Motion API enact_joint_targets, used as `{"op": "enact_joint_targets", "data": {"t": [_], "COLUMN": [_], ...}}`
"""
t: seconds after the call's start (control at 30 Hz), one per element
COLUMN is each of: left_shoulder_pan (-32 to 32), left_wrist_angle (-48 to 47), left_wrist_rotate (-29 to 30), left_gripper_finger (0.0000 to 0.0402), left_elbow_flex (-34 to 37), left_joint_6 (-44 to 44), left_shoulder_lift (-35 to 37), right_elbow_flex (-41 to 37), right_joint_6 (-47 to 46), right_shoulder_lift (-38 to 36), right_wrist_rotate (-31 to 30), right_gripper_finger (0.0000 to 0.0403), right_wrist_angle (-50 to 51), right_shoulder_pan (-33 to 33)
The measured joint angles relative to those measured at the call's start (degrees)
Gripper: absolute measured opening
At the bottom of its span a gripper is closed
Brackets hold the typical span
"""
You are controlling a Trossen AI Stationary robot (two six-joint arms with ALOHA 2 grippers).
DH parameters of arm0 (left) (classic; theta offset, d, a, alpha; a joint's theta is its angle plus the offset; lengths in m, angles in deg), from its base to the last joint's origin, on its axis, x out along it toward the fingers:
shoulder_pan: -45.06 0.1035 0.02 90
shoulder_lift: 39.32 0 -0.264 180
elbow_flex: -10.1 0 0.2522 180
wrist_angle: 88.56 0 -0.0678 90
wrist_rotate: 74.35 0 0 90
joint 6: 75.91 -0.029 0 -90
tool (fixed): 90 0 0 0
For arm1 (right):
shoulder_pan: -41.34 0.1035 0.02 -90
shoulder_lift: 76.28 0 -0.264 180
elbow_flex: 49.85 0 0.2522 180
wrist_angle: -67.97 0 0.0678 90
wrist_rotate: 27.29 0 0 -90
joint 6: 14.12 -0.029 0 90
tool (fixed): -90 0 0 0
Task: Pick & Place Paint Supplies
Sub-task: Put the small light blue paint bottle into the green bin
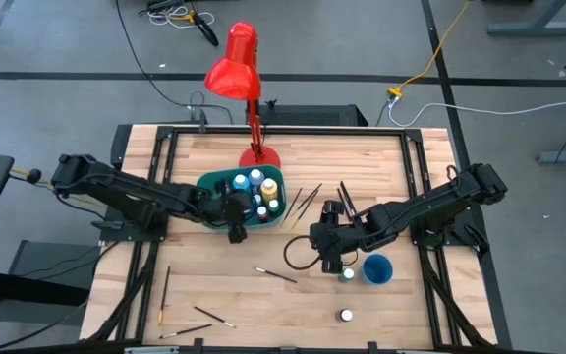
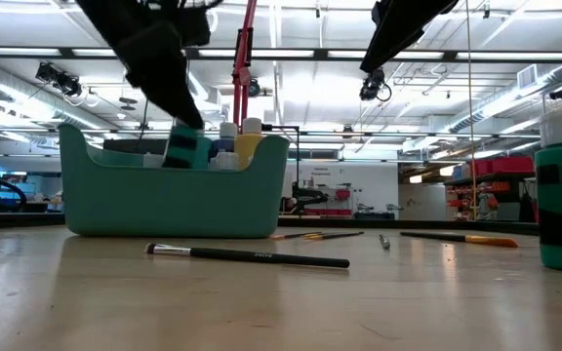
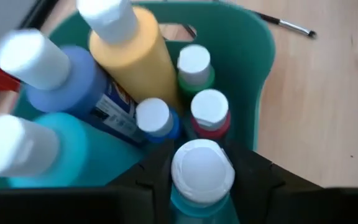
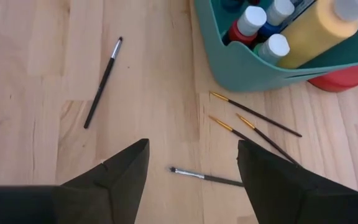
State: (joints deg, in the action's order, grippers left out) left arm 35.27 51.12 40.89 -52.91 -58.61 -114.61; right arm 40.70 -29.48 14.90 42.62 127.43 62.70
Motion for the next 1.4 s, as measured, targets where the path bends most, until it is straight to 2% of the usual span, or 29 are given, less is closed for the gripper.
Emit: {"op": "enact_joint_targets", "data": {"t": [0.13, 0.3, 0.4, 0.63, 1.07, 1.3, 1.4], "left_shoulder_pan": [0.93, 1.84, 2.71, 3.55, 6.73, 6.79, 6.79], "left_wrist_angle": [4.65, 6.82, 9.09, 11.09, 10.72, 10.98, 10.99], "left_wrist_rotate": [-1.33, -0.63, -0.82, -0.52, -0.79, -1.97, -0.55], "left_gripper_finger": [0.0148, 0.0126, 0.0126, 0.0152, 0.0065, 0.0052, 0.0054], "left_elbow_flex": [3.05, 5.30, 6.79, 7.47, 7.47, 7.47, 7.47], "left_joint_6": [0.47, 1.63, 1.86, 0.87, 0.13, 0.06, 0.00], "left_shoulder_lift": [-0.02, -0.39, -0.42, -0.43, -0.42, -0.44, -0.44], "right_elbow_flex": [0.00, 0.00, 0.00, 0.00, 0.00, 0.00, 0.00], "right_joint_6": [0.00, 0.80, 1.29, 1.25, 1.07, 1.09, 1.07], "right_shoulder_lift": [0.00, 0.00, 0.00, 0.00, 0.00, 0.00, 0.00], "right_wrist_rotate": [0.01, 0.02, 0.00, 0.02, 0.02, 0.02, 0.02], "right_gripper_finger": [0.0252, 0.0252, 0.0252, 0.0252, 0.0252, 0.0252, 0.0252], "right_wrist_angle": [0.01, -0.15, -0.71, -0.79, -0.77, -0.77, -0.77], "right_shoulder_pan": [0.00, 0.00, 0.00, 0.00, 0.00, 0.00, 0.00]}}
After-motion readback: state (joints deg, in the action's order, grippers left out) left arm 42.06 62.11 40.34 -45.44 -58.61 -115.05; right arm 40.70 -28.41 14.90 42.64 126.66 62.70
